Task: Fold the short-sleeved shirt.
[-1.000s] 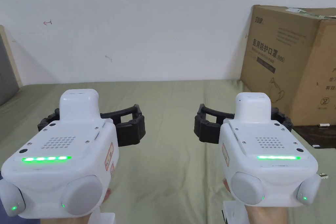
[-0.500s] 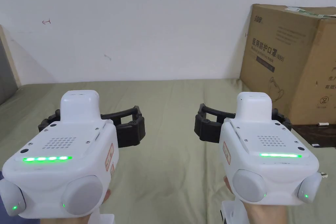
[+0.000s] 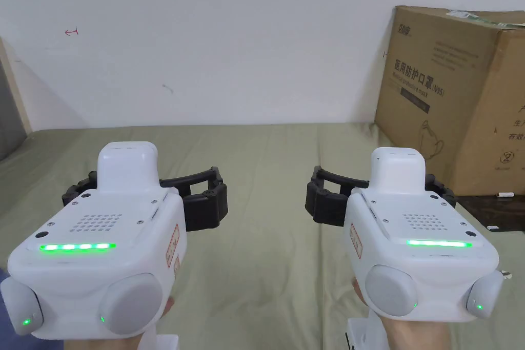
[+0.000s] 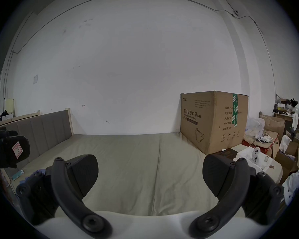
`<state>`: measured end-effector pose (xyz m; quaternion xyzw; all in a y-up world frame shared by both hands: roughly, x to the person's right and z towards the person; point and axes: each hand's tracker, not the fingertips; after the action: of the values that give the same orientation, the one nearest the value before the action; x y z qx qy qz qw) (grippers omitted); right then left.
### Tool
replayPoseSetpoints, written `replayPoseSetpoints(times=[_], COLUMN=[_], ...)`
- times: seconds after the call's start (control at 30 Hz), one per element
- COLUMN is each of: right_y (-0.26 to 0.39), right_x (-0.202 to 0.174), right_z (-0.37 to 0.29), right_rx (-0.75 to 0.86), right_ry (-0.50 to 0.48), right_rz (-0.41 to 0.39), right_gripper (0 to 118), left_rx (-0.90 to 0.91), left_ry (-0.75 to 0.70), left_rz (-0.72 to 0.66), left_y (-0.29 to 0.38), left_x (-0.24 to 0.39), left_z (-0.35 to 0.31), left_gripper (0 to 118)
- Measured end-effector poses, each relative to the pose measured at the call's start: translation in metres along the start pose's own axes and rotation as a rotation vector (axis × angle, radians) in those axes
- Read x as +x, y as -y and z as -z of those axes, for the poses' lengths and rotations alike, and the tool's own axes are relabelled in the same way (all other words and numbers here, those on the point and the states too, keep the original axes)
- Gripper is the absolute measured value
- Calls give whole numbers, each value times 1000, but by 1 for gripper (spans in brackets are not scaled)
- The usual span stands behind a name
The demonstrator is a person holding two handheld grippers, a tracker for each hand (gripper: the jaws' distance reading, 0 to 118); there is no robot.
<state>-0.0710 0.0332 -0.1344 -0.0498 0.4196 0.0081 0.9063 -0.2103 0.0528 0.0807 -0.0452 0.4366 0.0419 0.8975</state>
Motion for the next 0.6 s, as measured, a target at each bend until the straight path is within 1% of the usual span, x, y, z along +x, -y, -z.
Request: replayPoseSetpoints(times=[0.07, 0.1, 0.13, 0.17, 0.2, 0.23, 0.27, 0.3, 0.33, 0.37, 0.4, 0.43, 0.5, 0.6], right_y=[0, 0, -1, -1, 0, 0, 0, 0, 0, 0, 0, 0, -1, -1], right_x=[0, 0, 1, 0, 0, -1, -1, -2, -2, 0, 4, 6, 4, 2], right_z=[0, 0, -1, -1, -3, -4, -4, -3, 0, 1, 1, 0, 2, 2], right_rx=[2, 3, 2, 4, 12, 19, 22, 18, 7, 4, 11, 9, 4, 14], right_ry=[-4, -6, -7, -7, -7, -5, -3, 7, 36, 40, 6, -1, 11, 12], right_rz=[2, 2, 0, -2, -4, -5, -6, -3, 2, 21, 60, 72, 58, 28], right_gripper=[117, 116, 116, 116, 113, 100, 74, 38, 12, 12, 9, 4, 0, 0], left_rx=[1, 1, 1, -1, 1, -1, -4, -6, -7, -1, -5, -4, -5, 6], left_ry=[0, 0, 3, 10, 25, 28, 21, -10, -26, -30, -22, 4, 9, 4], left_rz=[0, -1, -2, -6, -11, -11, -9, 4, 12, 10, 10, 4, 8, 13], left_y=[0, 0, 0, 0, 0, 0, 0, 1, 2, 3, 3, 3, 3, 3], left_x=[1, 1, 1, 1, 1, 1, 3, 4, 6, 6, 4, 3, 4, 6], left_z=[1, 1, 2, 2, 1, 1, 2, 5, 6, 6, 6, 5, 5, 4], left_gripper=[117, 112, 112, 110, 101, 71, 39, 12, 3, 2, 0, 0, 0, 0])
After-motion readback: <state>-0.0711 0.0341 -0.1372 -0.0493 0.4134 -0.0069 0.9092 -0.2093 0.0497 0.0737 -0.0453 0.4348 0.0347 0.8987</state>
